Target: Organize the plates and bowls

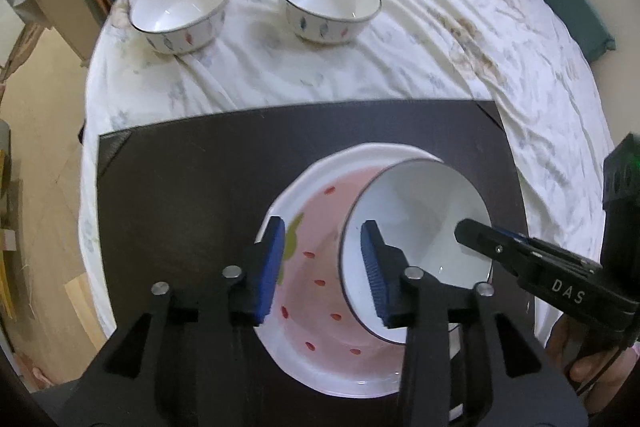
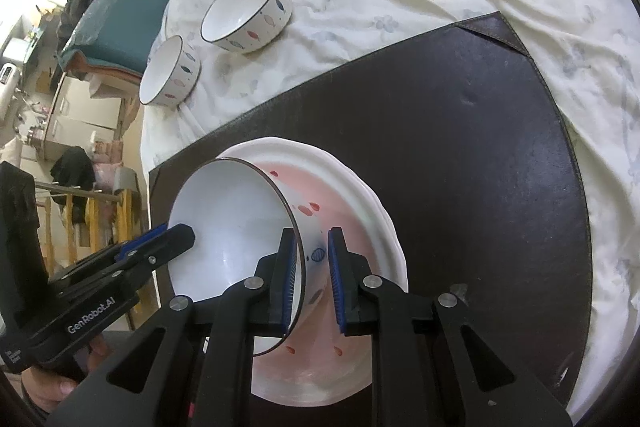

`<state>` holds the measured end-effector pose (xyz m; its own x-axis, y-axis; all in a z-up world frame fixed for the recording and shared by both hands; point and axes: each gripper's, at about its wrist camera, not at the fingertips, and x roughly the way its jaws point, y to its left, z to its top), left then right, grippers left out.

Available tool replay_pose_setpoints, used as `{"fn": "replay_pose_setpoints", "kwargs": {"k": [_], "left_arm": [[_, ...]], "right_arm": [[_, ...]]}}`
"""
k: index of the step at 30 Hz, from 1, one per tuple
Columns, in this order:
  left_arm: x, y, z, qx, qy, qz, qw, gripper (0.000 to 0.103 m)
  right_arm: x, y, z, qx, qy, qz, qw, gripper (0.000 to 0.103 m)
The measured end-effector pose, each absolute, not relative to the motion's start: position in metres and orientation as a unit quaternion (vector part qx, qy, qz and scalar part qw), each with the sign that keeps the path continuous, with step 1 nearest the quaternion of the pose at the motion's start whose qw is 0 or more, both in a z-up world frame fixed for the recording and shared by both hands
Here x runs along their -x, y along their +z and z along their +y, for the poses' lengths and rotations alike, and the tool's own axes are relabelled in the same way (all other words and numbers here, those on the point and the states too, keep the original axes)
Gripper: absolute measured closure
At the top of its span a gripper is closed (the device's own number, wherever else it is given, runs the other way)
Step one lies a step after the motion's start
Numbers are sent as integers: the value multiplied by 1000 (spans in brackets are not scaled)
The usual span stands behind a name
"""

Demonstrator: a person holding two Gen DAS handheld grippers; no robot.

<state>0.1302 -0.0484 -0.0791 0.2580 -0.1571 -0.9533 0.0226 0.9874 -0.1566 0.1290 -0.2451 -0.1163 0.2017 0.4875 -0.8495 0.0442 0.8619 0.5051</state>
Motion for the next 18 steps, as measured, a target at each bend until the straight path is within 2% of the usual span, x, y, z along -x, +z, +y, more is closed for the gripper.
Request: {"fn": "replay_pose_setpoints", "kwargs": {"k": [5,18], "left_arm": [[-126,-72,-43,40,-45,593,803,62],[-106,-55,-38,-1,-32,567,823,62]], "right_arm": [[-124,-112,-249,-223,143,606,750,84],[-101,-89,-264,-232,125,571,777,83]]}}
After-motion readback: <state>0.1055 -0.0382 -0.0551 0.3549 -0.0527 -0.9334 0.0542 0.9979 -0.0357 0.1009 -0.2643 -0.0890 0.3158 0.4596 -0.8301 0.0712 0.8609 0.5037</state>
